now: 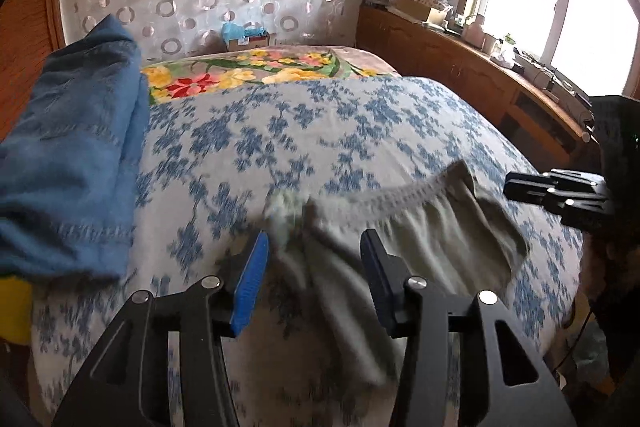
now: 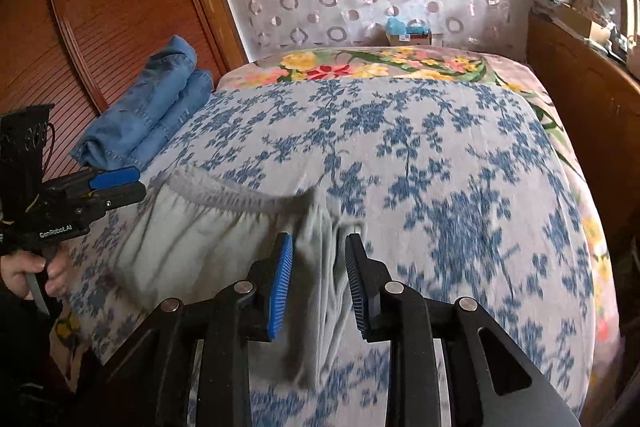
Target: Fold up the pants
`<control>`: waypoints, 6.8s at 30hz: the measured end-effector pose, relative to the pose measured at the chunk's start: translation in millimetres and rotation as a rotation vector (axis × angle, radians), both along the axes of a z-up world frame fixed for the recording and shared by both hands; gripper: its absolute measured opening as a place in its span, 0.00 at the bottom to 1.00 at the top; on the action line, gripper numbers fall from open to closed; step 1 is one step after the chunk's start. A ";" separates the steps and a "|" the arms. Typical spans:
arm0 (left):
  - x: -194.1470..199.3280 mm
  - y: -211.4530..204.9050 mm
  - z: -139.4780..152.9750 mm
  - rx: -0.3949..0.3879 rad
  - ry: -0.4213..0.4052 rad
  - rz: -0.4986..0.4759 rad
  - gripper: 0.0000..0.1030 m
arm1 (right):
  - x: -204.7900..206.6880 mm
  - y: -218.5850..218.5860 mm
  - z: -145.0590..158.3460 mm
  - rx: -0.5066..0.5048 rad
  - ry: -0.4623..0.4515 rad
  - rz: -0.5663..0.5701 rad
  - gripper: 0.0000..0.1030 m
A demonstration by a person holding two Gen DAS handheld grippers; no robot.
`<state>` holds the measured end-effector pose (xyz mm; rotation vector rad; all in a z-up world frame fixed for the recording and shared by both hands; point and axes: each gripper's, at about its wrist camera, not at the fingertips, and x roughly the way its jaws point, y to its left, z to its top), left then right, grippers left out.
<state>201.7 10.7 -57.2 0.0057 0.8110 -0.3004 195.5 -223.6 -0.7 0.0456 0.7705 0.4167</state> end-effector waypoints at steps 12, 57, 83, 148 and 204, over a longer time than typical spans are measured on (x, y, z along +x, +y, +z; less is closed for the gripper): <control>-56.0 12.2 -13.8 -0.032 0.041 -0.016 0.44 | -54.6 -9.3 -11.6 -0.014 0.060 0.007 0.27; -13.3 4.7 -12.6 -0.035 0.061 0.011 0.77 | -36.8 -23.1 -3.2 0.015 0.008 -0.048 0.46; 49.8 -3.0 -40.8 -0.014 0.127 0.028 0.77 | 47.0 16.3 -31.5 -0.081 0.053 -0.006 0.46; 13.5 -22.3 9.5 -0.080 -0.036 -0.045 0.17 | 21.5 16.6 -14.6 -0.033 -0.026 0.055 0.13; 38.2 138.5 90.9 -0.024 -0.331 0.311 0.17 | 176.5 169.0 61.9 -0.108 -0.445 0.377 0.13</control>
